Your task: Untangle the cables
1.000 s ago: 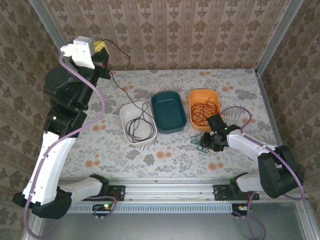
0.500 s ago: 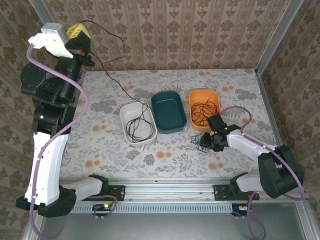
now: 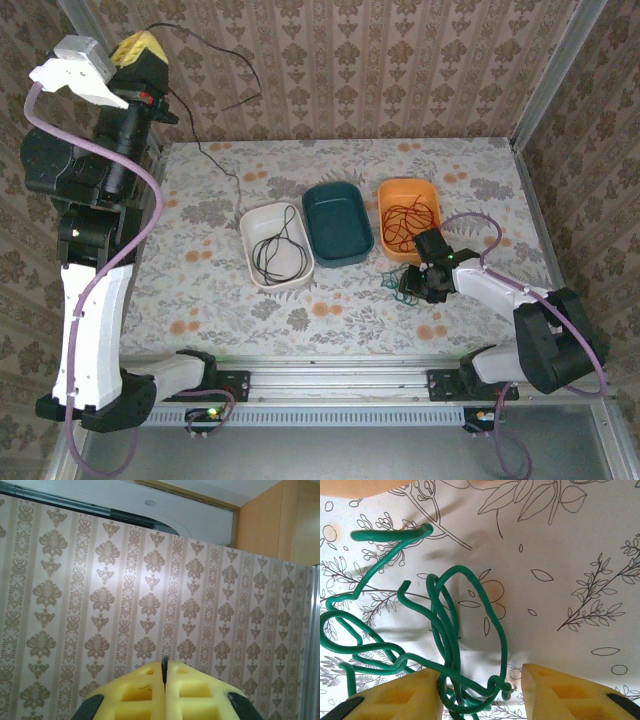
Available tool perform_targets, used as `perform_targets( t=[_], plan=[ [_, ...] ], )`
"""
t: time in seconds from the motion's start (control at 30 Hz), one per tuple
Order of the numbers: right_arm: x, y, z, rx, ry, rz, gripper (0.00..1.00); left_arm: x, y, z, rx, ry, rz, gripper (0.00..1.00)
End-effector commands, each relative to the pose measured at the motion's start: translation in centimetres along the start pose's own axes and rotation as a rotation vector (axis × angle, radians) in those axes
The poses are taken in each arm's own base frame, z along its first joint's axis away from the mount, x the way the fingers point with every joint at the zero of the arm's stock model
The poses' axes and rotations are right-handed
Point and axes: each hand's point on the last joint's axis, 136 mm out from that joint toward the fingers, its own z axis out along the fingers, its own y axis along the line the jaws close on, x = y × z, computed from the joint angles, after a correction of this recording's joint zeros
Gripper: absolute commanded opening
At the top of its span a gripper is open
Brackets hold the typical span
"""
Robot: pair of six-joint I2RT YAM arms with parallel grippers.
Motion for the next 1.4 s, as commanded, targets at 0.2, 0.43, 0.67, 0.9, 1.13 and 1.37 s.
perform_targets(
  t=[0.2, 0.43, 0.67, 0.9, 1.13, 1.37],
  plan=[
    [-0.2, 0.6, -0.1, -0.025, 0.005, -0.010, 0.45, 5.2, 0.5, 0.7, 0.029, 0.101, -0.058, 0.00],
    [-0.2, 0.6, -0.1, -0.027, 0.008, -0.009, 0.45, 4.4, 0.2, 0.9, 0.045, 0.079, -0.037, 0.00],
    [-0.2, 0.7, 0.1, -0.028, 0.011, -0.008, 0.45, 2.0, -0.3, 1.7, 0.066, 0.023, 0.009, 0.00],
    [-0.2, 0.6, 0.0, -0.027, 0.009, -0.005, 0.45, 1.4, -1.2, 2.6, 0.119, 0.003, -0.019, 0.00],
    [-0.2, 0.6, 0.0, -0.026, 0.008, -0.005, 0.45, 4.2, -0.9, 3.0, 0.124, 0.059, -0.073, 0.00],
    [0.2, 0.5, 0.4, -0.023, 0.025, -0.012, 0.45, 13.5, 1.1, 0.5, 0.037, 0.268, -0.159, 0.00]
  ],
)
